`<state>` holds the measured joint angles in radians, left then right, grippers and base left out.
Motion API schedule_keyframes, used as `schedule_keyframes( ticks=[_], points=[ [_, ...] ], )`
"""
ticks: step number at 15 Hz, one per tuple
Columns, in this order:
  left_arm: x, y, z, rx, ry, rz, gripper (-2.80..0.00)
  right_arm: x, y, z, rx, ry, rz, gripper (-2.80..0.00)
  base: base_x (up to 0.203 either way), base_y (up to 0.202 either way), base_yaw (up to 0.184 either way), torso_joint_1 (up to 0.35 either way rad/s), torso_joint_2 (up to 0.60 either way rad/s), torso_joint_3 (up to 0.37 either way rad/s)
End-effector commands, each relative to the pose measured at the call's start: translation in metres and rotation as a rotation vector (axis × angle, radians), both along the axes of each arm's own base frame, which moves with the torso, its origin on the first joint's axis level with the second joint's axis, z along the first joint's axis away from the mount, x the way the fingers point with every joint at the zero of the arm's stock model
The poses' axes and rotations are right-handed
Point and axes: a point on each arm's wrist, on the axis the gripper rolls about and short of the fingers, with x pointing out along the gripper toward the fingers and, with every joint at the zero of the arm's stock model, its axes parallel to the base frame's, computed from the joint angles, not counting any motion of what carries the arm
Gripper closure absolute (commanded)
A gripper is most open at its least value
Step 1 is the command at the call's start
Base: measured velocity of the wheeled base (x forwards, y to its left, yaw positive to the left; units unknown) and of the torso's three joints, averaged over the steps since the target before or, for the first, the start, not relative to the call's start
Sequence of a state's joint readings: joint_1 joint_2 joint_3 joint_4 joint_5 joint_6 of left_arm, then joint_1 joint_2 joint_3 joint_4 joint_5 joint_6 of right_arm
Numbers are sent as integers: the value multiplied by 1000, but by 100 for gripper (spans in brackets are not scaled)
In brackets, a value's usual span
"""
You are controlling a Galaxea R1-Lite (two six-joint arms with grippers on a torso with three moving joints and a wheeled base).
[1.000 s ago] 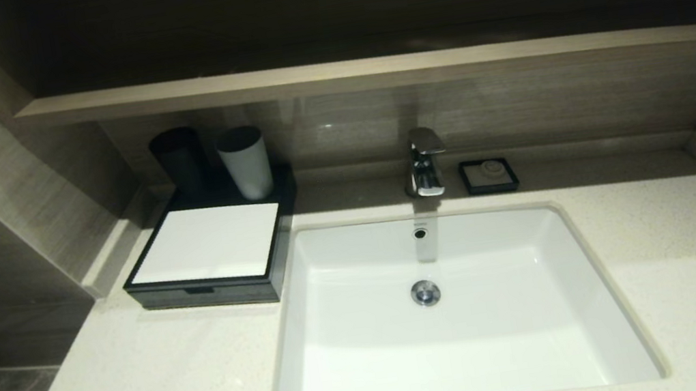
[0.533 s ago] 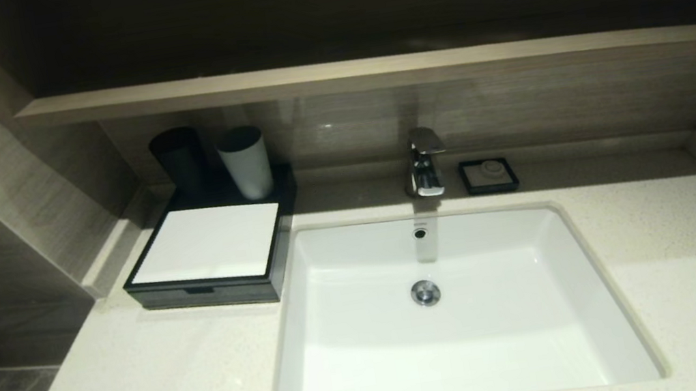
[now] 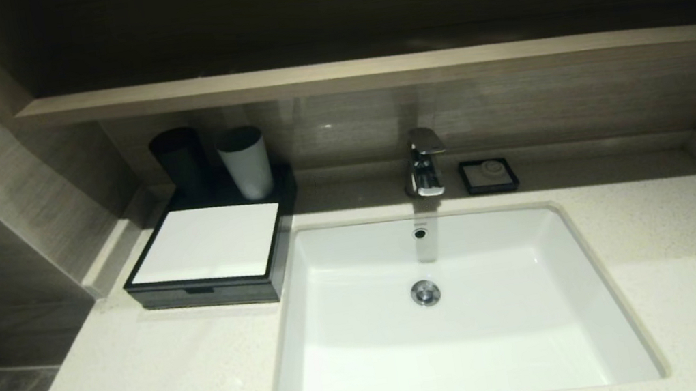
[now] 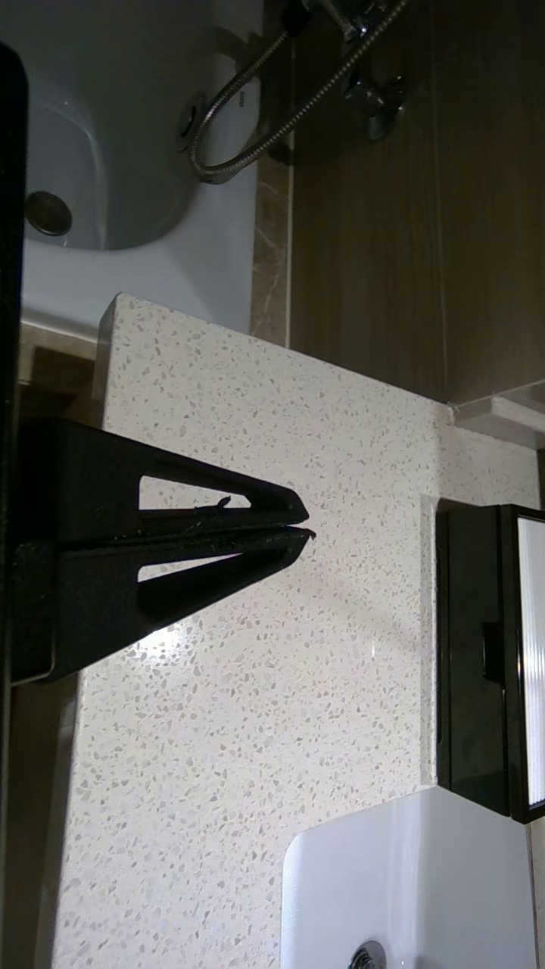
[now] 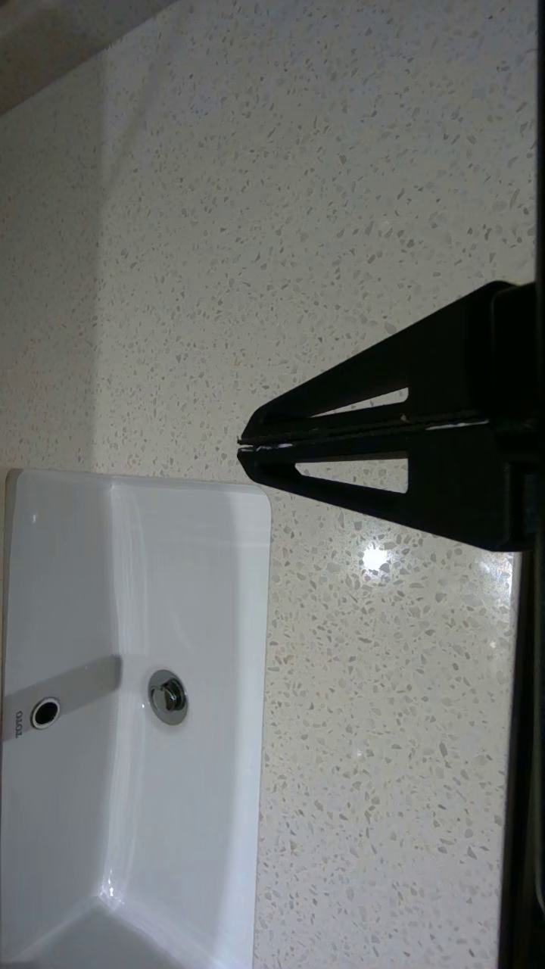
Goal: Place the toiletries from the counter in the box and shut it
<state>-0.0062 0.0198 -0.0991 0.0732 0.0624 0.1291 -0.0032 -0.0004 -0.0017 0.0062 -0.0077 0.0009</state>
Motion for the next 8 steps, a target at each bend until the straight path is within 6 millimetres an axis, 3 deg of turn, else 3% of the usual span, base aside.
schedule_keyframes(
  ticks=[1,8],
  points=[
    [2,0,-7,9,-21,-1,0,0,0,0,-1,-1,0,0,0,0,0,0,0,0],
    [4,-1,-12,-1,-11,-44,0,0,0,0,0,-1,0,0,0,0,0,0,0,0]
  ],
)
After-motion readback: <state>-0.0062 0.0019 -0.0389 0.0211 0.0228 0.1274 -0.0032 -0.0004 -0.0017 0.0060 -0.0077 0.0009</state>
